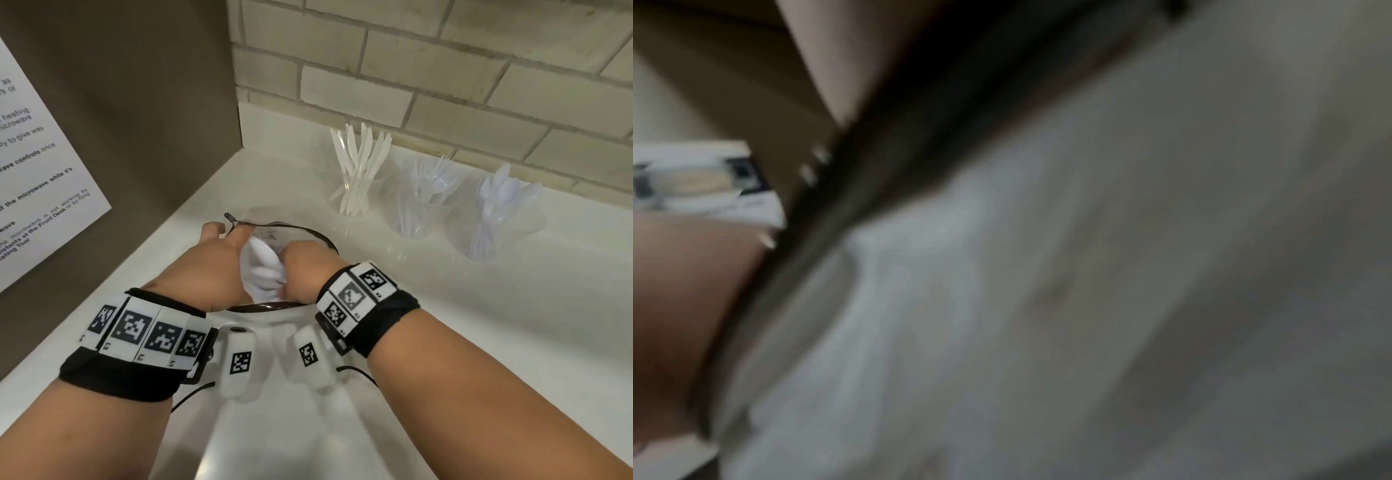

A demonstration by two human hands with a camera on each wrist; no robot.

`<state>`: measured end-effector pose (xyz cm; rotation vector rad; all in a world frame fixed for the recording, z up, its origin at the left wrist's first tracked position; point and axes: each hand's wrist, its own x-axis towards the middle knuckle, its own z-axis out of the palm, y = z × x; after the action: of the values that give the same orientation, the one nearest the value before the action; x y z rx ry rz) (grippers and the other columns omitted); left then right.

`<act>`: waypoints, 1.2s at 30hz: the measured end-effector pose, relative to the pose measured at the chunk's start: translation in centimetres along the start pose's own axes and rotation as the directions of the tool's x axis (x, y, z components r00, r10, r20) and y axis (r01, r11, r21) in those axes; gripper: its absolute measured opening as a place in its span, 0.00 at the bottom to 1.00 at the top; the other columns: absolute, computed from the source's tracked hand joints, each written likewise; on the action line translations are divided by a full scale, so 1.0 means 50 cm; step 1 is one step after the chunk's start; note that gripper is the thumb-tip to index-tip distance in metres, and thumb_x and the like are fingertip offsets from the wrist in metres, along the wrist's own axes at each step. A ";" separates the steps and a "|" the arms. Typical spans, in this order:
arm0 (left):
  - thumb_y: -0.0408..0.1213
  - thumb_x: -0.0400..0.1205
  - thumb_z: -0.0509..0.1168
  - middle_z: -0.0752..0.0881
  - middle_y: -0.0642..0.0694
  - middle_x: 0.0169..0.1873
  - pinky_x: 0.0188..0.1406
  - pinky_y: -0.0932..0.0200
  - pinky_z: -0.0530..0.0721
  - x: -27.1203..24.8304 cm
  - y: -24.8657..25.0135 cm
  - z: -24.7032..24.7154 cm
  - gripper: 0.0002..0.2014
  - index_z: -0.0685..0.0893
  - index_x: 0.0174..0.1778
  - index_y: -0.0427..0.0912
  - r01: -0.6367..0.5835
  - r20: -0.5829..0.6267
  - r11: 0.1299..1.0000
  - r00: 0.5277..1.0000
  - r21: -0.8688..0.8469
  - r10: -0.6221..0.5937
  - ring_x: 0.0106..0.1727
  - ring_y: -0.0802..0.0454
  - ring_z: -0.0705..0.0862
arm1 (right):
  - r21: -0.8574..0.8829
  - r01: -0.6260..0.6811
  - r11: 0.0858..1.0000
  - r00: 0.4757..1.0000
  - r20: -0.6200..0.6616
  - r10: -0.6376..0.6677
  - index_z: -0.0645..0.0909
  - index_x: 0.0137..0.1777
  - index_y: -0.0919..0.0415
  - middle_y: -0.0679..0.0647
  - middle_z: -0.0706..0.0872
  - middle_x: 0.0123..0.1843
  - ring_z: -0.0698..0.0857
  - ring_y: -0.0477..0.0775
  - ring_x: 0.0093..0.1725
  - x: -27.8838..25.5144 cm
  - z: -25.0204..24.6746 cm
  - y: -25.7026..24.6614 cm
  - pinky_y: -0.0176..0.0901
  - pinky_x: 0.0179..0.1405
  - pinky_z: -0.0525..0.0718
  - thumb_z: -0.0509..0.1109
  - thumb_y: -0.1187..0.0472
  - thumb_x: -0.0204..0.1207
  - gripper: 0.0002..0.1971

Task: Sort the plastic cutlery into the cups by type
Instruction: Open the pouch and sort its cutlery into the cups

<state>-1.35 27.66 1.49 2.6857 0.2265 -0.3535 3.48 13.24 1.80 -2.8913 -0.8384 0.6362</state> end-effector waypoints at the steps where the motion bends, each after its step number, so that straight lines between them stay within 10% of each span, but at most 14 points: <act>1: 0.55 0.63 0.73 0.59 0.46 0.73 0.51 0.53 0.82 0.001 -0.007 -0.003 0.46 0.55 0.74 0.67 0.021 0.012 1.000 1.000 0.003 -0.021 0.61 0.45 0.81 | 0.008 0.027 1.000 1.000 -0.005 -0.027 0.67 0.32 0.57 0.48 0.70 0.32 0.76 0.55 0.41 -0.006 -0.006 0.009 0.45 0.44 0.76 0.71 0.59 0.74 0.15; 4: 0.65 0.57 0.68 0.59 0.50 0.75 0.54 0.51 0.83 0.002 -0.013 -0.009 0.44 0.57 0.69 0.71 0.043 0.024 0.999 0.999 -0.026 -0.042 0.72 0.49 0.73 | 0.062 0.102 0.993 0.995 -0.011 -0.101 0.75 0.47 0.60 0.51 0.77 0.40 0.77 0.55 0.44 -0.018 -0.017 0.026 0.42 0.41 0.72 0.70 0.57 0.76 0.08; 7: 0.52 0.62 0.76 0.60 0.47 0.72 0.39 0.58 0.82 0.003 -0.008 -0.013 0.44 0.60 0.71 0.67 0.066 -0.009 0.997 0.998 -0.051 -0.066 0.54 0.48 0.84 | 0.184 0.149 0.972 0.988 0.010 -0.153 0.76 0.67 0.61 0.57 0.84 0.56 0.82 0.58 0.54 -0.027 -0.021 0.037 0.45 0.53 0.80 0.71 0.56 0.76 0.21; 13: 0.29 0.68 0.69 0.69 0.44 0.66 0.22 0.63 0.72 0.009 -0.008 -0.040 0.40 0.64 0.75 0.58 0.138 -0.104 0.989 0.984 -0.059 -0.144 0.41 0.50 0.81 | 0.405 0.243 0.882 0.970 -0.082 -0.229 0.77 0.66 0.61 0.50 0.82 0.51 0.80 0.51 0.50 -0.053 -0.027 0.056 0.30 0.41 0.74 0.70 0.62 0.78 0.17; 15: 0.28 0.69 0.68 0.69 0.47 0.66 0.24 0.63 0.72 0.007 -0.009 -0.047 0.41 0.63 0.76 0.58 0.095 -0.086 0.995 0.992 -0.032 -0.098 0.46 0.49 0.80 | 0.601 0.239 0.763 0.971 -0.153 -0.184 0.79 0.63 0.58 0.50 0.84 0.49 0.83 0.53 0.49 -0.056 -0.029 0.058 0.26 0.46 0.80 0.73 0.61 0.76 0.16; 19: 0.26 0.71 0.63 0.70 0.48 0.60 0.27 0.66 0.75 -0.001 0.004 -0.046 0.42 0.62 0.75 0.67 -0.016 -0.027 0.998 0.999 0.055 0.018 0.52 0.49 0.82 | 0.751 0.307 0.584 0.950 -0.279 -0.140 0.82 0.46 0.53 0.52 0.89 0.42 0.87 0.54 0.50 -0.049 -0.026 0.061 0.53 0.63 0.82 0.71 0.58 0.78 0.01; 23: 0.21 0.72 0.55 0.66 0.46 0.72 0.40 0.63 0.76 0.005 -0.006 -0.063 0.37 0.70 0.75 0.59 0.088 -0.158 0.989 0.985 0.123 -0.068 0.56 0.44 0.78 | 0.845 0.465 0.264 0.874 -0.486 0.016 0.85 0.35 0.51 0.48 0.89 0.34 0.88 0.59 0.49 -0.044 -0.042 0.050 0.67 0.68 0.77 0.67 0.58 0.78 0.11; 27: 0.22 0.71 0.56 0.67 0.44 0.71 0.61 0.46 0.81 0.022 -0.042 -0.104 0.34 0.76 0.70 0.58 0.212 -0.250 0.970 0.952 0.119 -0.178 0.60 0.36 0.79 | 0.792 0.569 -0.220 0.822 -0.547 0.156 0.80 0.37 0.59 0.53 0.83 0.30 0.85 0.58 0.38 -0.056 -0.092 0.057 0.57 0.53 0.84 0.62 0.68 0.82 0.13; 30: 0.29 0.71 0.64 0.57 0.47 0.77 0.66 0.39 0.77 0.006 -0.059 -0.133 0.28 0.78 0.61 0.66 0.257 -0.265 0.962 0.938 0.094 -0.225 0.67 0.35 0.74 | 0.740 0.588 -0.326 0.807 -0.559 0.188 0.76 0.39 0.63 0.58 0.76 0.34 0.79 0.59 0.37 -0.065 -0.114 0.073 0.46 0.40 0.85 0.59 0.70 0.83 0.11; 33: 0.36 0.73 0.72 0.59 0.45 0.78 0.75 0.47 0.67 -0.028 -0.026 -0.137 0.18 0.78 0.51 0.63 -0.205 -0.577 0.971 0.811 -0.122 0.099 0.77 0.44 0.67 | 0.739 0.605 -0.297 0.796 -0.570 0.205 0.76 0.39 0.64 0.59 0.75 0.34 0.77 0.59 0.36 -0.069 -0.120 0.086 0.46 0.37 0.85 0.61 0.70 0.82 0.09; 34: 0.38 0.75 0.71 0.65 0.48 0.75 0.73 0.53 0.68 -0.038 0.007 -0.129 0.14 0.78 0.50 0.62 -0.427 -0.644 0.853 0.751 -0.301 0.149 0.75 0.51 0.70 | 0.734 0.620 -0.278 0.785 -0.584 0.207 0.76 0.40 0.64 0.59 0.75 0.34 0.78 0.58 0.34 -0.071 -0.125 0.090 0.47 0.36 0.83 0.62 0.69 0.82 0.09; 36: 0.43 0.76 0.68 0.77 0.55 0.63 0.67 0.56 0.73 -0.051 0.073 -0.098 0.10 0.79 0.53 0.59 -0.561 -0.564 0.433 0.814 -0.705 0.137 0.64 0.59 0.77 | 0.716 0.646 -0.264 0.763 -0.617 0.194 0.77 0.39 0.63 0.58 0.76 0.33 0.79 0.56 0.30 -0.077 -0.140 0.086 0.48 0.35 0.80 0.62 0.68 0.80 0.08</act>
<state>-2.00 26.22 7.91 1.6634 -0.0726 0.4323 5.52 7.94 8.88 -1.0161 -0.3707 0.1197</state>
